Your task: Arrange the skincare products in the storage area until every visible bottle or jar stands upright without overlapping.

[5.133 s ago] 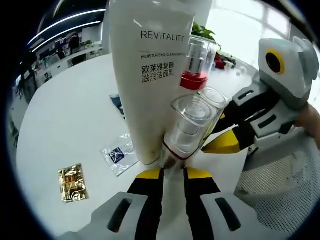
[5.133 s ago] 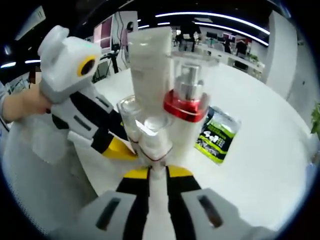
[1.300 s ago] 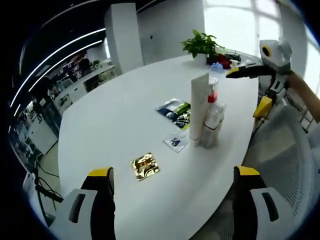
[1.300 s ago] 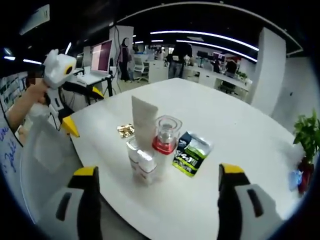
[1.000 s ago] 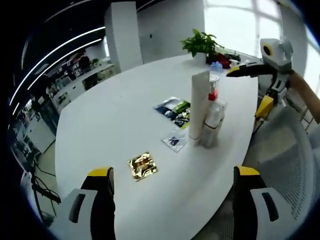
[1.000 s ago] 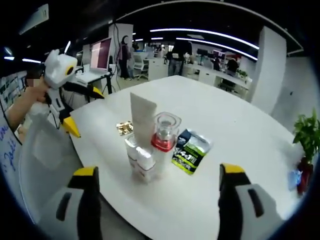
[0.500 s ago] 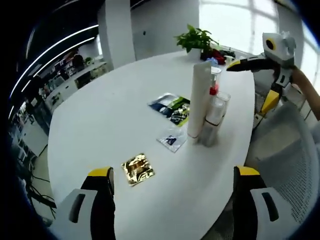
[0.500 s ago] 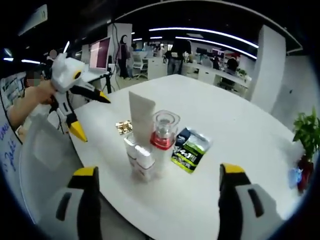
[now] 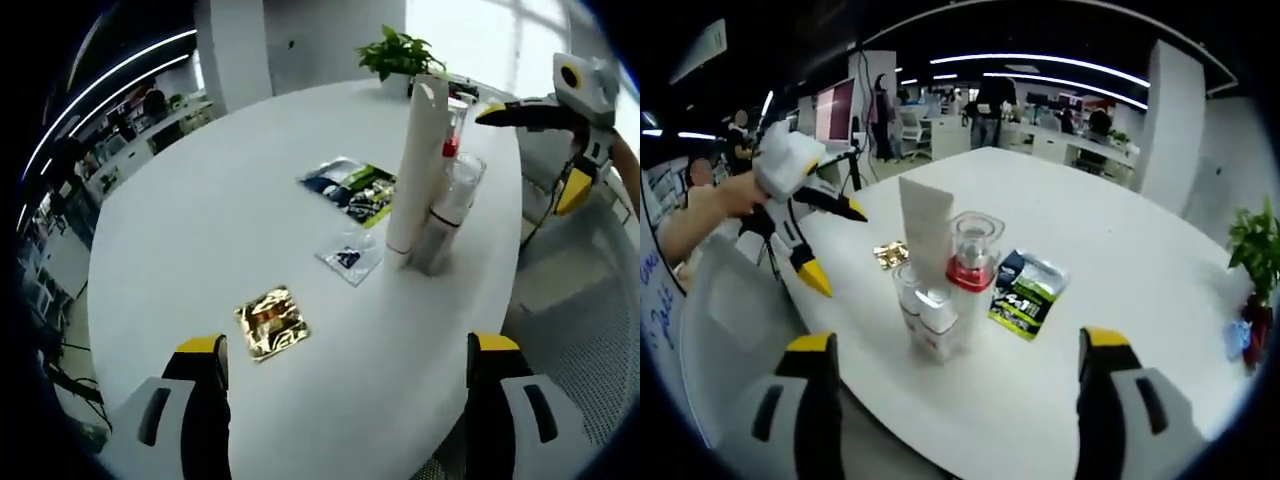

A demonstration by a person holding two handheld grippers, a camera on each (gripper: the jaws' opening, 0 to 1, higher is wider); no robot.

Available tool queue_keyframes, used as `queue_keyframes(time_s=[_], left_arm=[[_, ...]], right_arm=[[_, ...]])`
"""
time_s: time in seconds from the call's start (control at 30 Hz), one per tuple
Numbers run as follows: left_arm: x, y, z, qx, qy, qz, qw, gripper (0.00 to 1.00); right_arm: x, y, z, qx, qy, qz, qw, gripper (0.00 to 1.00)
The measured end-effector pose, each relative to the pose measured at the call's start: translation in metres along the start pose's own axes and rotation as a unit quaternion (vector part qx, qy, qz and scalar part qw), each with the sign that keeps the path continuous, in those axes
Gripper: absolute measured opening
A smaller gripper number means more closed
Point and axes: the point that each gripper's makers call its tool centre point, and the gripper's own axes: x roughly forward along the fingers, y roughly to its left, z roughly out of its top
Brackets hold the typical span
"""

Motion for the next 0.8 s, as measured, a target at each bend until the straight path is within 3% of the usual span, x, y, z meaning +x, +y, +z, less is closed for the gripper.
queue_keyframes(time_s=[0.1,0.4,0.8], left_arm=[[0.004,0.005,0.003,-0.034,-0.010,0.002,0.9994,0.92],[0.021,0.010,0.006,-0.079,-0.011,-0.013,0.9967,0.76],[0.044,0.007,0.000,-0.073,0.021,-0.024,0.9968,0.73]], right_arm=[[-0.001,0.000,0.001,0.005,-0.004,0.000,1.0000,1.00],[-0.004,-0.003,-0.004,0.018,-0.003,-0.009,0.9998,1.00],[-0.003,-0.005,-0.009,0.025,0.002,-0.013,0.9996,1.00]])
